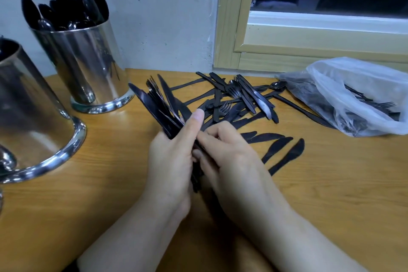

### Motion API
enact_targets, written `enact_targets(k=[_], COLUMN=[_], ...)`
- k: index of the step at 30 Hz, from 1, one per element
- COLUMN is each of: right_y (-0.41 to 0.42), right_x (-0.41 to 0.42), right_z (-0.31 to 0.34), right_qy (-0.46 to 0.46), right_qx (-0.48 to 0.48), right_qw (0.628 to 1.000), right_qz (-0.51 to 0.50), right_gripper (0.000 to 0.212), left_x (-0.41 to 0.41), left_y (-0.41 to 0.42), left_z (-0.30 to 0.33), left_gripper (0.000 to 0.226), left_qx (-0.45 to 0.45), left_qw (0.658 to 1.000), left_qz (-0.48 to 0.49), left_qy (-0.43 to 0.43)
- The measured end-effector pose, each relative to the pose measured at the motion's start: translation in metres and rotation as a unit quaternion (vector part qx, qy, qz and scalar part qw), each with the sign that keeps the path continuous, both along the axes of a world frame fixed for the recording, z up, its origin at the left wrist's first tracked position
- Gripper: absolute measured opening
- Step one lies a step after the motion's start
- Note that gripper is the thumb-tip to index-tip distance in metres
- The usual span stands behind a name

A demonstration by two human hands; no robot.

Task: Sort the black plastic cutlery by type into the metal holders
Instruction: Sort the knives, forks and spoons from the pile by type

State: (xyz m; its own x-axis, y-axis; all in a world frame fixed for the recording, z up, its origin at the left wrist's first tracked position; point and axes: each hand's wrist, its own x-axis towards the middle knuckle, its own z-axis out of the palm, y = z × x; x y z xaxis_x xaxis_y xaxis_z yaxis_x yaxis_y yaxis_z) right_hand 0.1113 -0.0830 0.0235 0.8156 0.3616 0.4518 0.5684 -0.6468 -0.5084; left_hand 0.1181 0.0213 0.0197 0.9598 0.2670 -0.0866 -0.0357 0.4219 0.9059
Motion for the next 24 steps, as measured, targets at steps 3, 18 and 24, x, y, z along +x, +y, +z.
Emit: enact_targets(k=[3, 18, 24], right_y=[-0.004, -0.184, -0.176], right_x=[0.002, 0.044, 0.051], right_z=[-0.001, -0.003, -0.003], right_qy=[-0.007, 0.187, 0.168], right_qx=[0.024, -0.188, -0.203], right_qw=[1.0, 0.964, 0.964], right_qz=[0.008, -0.033, -0.033], right_gripper=[0.03, 0.05, 0.04], left_x=[0.001, -0.002, -0.004], left_y=[-0.002, 0.003, -0.001], left_z=[0.0, -0.002, -0.005], left_gripper=[0.022, 0.01, 0.015], left_qx=[-0.042, 0.269, 0.312], left_qw=[0.998, 0.96, 0.941], left_qz=[-0.011, -0.03, -0.102], left_qy=[0.036, -0.069, -0.083])
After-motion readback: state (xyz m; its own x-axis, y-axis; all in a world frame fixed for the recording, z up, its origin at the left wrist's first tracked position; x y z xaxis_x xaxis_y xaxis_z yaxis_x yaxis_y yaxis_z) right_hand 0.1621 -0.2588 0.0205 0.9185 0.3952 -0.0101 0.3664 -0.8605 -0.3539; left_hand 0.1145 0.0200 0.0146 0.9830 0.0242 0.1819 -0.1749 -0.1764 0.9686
